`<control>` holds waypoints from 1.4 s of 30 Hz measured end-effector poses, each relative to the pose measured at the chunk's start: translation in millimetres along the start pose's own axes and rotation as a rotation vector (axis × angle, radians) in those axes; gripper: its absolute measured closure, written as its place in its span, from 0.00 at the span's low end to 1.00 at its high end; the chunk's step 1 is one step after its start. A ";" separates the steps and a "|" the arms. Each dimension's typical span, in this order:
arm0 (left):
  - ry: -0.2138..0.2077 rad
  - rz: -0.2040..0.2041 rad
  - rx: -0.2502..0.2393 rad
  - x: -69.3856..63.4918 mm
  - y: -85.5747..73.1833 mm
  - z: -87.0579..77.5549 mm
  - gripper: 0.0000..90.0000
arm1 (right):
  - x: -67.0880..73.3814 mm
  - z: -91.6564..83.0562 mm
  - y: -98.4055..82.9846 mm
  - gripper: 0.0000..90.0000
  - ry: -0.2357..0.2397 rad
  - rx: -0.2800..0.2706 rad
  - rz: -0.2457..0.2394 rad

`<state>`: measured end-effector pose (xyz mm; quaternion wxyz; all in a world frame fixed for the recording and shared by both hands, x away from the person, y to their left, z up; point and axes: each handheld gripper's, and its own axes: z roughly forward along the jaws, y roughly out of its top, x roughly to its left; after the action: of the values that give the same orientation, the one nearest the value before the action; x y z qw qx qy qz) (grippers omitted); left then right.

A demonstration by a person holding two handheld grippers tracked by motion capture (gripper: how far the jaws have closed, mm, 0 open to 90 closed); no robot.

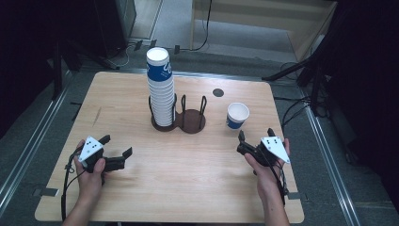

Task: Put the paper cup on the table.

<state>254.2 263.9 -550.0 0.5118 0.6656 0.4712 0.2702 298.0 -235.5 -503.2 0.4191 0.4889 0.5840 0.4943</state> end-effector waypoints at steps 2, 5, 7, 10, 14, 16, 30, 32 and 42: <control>0.000 0.002 0.001 0.0 0.0 0.0 0.00 | -2.4 -4.2 -2.5 0.00 -0.008 0.002 -0.003; 0.000 0.002 0.001 0.0 0.0 -0.1 0.00 | -7.5 -11.8 -7.7 0.00 -0.013 0.004 -0.009; 0.000 0.002 0.000 -0.1 0.0 0.0 0.00 | -10.1 -15.8 -10.9 0.00 -0.017 0.007 0.001; 0.000 0.002 0.001 0.0 0.0 -0.1 0.00 | -16.1 -22.9 -17.5 0.00 -0.031 0.012 0.008; 0.001 0.003 0.000 -0.2 -0.1 0.0 0.00 | -23.8 -31.8 -24.9 0.00 -0.042 0.018 0.020; 0.001 0.003 0.000 -0.2 -0.1 0.0 0.00 | -28.1 -35.9 -28.4 0.00 -0.043 0.019 0.019; 0.001 0.001 0.001 0.1 0.0 -0.1 0.00 | -56.3 -66.0 -38.6 0.00 -0.100 0.036 0.016; 0.002 -0.001 -0.002 0.1 -0.1 -0.3 0.00 | -58.5 -68.9 -39.7 0.00 -0.109 0.044 0.008; 0.000 -0.007 -0.008 1.1 -0.4 -1.0 0.00 | -68.9 -77.6 -43.4 0.00 -0.151 0.054 0.026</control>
<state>253.6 265.4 -550.1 0.5154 0.6619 0.4726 0.2701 227.5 -317.9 -533.2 0.4422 0.5434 0.5574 0.4456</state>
